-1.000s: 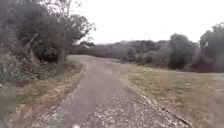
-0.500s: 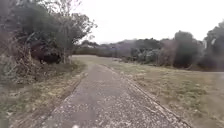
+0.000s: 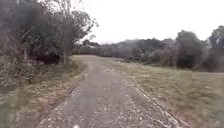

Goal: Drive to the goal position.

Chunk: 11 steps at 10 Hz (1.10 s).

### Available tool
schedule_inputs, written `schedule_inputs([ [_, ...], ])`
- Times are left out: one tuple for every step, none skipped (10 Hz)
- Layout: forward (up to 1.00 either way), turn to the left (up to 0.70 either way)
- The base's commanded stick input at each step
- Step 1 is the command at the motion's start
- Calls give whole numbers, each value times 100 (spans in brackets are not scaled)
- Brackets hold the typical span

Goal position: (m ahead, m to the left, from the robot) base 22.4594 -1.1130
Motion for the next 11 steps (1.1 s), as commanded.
schedule_inputs([
  [60,6],
  [60,9],
  [60,12],
  [60,12],
  [60,12],
  [60,12],
  [60,12],
  [60,12],
  [60,12],
  [60,8],
  [60,5],
])
